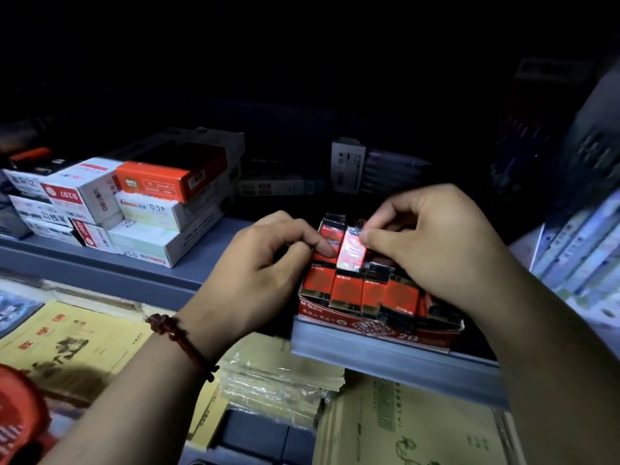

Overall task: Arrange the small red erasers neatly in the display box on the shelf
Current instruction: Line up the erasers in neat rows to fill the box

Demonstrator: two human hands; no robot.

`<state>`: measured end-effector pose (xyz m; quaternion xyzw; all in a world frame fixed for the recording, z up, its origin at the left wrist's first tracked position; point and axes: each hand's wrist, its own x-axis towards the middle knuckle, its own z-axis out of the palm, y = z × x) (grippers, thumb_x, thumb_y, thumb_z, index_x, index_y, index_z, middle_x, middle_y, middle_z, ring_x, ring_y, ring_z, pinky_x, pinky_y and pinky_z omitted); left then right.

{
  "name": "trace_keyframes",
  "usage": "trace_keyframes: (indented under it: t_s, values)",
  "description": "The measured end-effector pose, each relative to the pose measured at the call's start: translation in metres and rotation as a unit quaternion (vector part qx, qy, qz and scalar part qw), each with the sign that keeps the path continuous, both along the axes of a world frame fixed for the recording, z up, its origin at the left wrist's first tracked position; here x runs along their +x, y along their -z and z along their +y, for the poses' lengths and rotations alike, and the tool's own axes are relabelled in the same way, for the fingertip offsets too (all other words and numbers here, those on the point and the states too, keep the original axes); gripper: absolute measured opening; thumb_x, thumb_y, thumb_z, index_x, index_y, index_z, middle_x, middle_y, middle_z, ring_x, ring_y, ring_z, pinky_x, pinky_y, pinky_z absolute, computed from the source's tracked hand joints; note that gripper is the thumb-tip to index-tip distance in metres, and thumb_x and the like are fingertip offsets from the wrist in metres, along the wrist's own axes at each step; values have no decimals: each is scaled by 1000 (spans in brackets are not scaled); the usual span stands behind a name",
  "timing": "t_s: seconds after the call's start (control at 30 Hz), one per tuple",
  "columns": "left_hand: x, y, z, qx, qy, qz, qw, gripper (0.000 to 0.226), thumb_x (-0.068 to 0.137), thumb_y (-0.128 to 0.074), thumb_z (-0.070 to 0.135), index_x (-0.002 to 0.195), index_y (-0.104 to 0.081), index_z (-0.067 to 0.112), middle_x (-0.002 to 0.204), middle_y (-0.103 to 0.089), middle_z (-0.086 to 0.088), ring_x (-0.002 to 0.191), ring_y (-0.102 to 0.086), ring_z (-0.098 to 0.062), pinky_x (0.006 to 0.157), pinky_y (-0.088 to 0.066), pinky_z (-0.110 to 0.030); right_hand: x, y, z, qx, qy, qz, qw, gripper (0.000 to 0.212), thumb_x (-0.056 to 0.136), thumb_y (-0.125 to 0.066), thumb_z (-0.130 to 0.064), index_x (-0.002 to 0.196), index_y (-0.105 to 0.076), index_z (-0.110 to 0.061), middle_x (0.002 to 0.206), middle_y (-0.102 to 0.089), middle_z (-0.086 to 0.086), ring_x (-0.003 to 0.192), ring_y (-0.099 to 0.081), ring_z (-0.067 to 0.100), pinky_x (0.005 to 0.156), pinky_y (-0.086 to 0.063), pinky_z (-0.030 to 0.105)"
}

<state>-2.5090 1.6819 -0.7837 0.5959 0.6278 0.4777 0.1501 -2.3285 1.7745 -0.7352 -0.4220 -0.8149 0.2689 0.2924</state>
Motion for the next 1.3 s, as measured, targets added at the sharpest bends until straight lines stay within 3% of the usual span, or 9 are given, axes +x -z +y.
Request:
trace_keyframes:
  t_s: [0.23,0.37,0.43,0.63,0.77,0.87,0.93,1.07,1.3]
  values:
    - [0,1,-1,-2,7,-8,1000,30,89,-48,22,88,-77,28,94,-64,7,93,-63,-9,77,-45,-18,2,-1,-3,15,-41,-94,995,14,92,-72,-30,79,-78,-30,55,-60,-29,56,-56,-16,45,-38,5]
    - [1,1,-2,10,22,-14,1000,27,92,-51,24,91,-78,27,99,-66,3,97,-64,-11,85,-50,-26,0,-6,-3,21,-64,-149,987,21,100,-61,-29,90,-78,-27,86,-74,-13,76,-69,7,71,-59,30]
    - [1,0,-5,11,33,-19,999,25,93,-54,27,94,-78,28,102,-65,1,100,-64,-10,88,-50,-26,3,-5,-2,24,-78,-141,987,22,103,-56,-26,101,-77,-28,96,-74,-12,87,-70,8,80,-58,30]
    - [5,0,-10,21,38,-12,999,28,80,-65,50,101,-75,34,115,-51,8,113,-54,-2,106,-41,-21,35,-4,1,-30,-13,84,996,35,102,-52,-6,99,-75,-32,89,-76,-8,77,-68,1,72,-55,27]
    - [18,1,-12,11,42,47,998,27,82,-65,53,103,-73,38,122,-51,17,128,-46,-7,114,-32,-25,56,1,-11,33,33,69,997,31,102,-53,-10,114,-72,-32,98,-74,-19,81,-69,15,75,-56,35]
    - [29,-3,-12,44,19,100,994,16,87,-65,40,98,-75,34,119,-58,21,121,-49,-6,105,-32,-13,63,8,-20,69,30,73,995,31,101,-54,-6,115,-71,-28,104,-71,-16,93,-64,-2,77,-49,10]
    - [34,-8,-11,67,21,103,992,14,90,-64,33,97,-75,30,115,-62,19,116,-57,-7,103,-42,-21,65,13,-26,99,29,47,994,31,100,-54,-4,113,-73,-24,105,-67,-14,96,-61,-3,77,-41,4]
    - [40,-13,-6,44,29,138,989,18,94,-61,40,100,-75,30,97,-68,18,99,-62,-2,91,-50,-37,66,21,-33,126,17,20,992,29,98,-54,0,108,-75,-17,104,-65,-8,95,-59,3,82,-41,8]
    - [46,-7,-3,-13,35,176,984,40,94,-38,65,111,-69,47,112,-60,36,114,-50,-6,101,-42,-48,60,22,-34,138,14,-11,990,32,100,-48,-3,110,-74,-19,105,-62,-8,103,-57,12,91,-48,30]
